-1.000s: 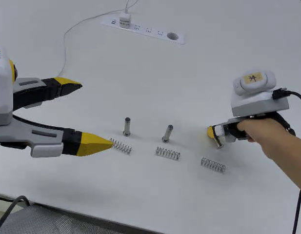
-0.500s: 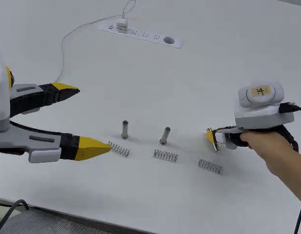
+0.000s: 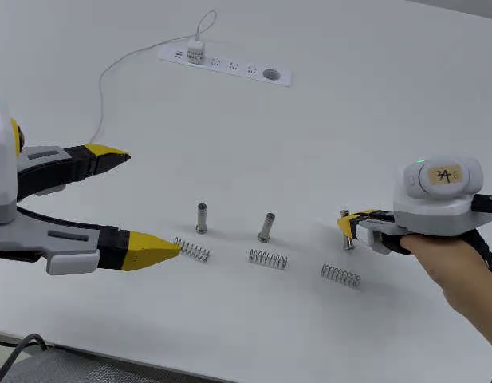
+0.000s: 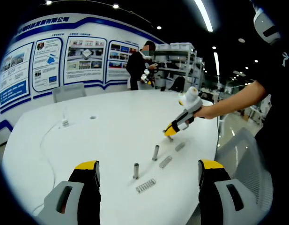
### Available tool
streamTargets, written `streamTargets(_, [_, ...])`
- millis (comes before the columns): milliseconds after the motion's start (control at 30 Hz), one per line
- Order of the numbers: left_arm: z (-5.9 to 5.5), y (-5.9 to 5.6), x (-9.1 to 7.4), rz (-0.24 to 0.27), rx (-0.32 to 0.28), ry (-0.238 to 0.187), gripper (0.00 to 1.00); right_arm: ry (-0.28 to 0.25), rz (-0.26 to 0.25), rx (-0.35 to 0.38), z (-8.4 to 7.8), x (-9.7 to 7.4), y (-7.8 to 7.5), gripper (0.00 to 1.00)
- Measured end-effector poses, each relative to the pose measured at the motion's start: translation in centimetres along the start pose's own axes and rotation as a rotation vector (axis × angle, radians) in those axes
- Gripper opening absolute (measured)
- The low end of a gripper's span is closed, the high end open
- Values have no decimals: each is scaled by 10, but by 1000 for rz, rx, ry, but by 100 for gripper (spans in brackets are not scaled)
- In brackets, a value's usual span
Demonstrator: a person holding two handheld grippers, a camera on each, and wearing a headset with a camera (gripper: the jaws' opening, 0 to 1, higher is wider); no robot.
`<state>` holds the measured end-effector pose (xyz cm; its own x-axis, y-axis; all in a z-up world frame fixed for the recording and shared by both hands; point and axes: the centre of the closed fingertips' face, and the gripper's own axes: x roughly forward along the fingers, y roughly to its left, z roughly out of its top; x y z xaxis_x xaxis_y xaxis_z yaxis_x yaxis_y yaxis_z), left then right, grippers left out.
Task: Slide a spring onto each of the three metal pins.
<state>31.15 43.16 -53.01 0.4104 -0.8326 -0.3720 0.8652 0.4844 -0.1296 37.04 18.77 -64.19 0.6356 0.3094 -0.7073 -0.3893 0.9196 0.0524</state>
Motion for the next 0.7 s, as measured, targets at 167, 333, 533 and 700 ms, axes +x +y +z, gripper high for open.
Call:
streamTargets(167, [1,-2,-1,-2,6,3,89,-53,9,-35,2,-7,3,7])
streamTargets(333, [4,-3,-1,-4,15,9,89,-95,13,-62,1,-11,5,7])
streamTargets(533, [6,-4,0,-6,24,10,89,-151,23,-89,-4,-13,6,7])
streamTargets(700, [7,-6,0,-8,30,20,89,-216,41,-107,-3,-16,8,7])
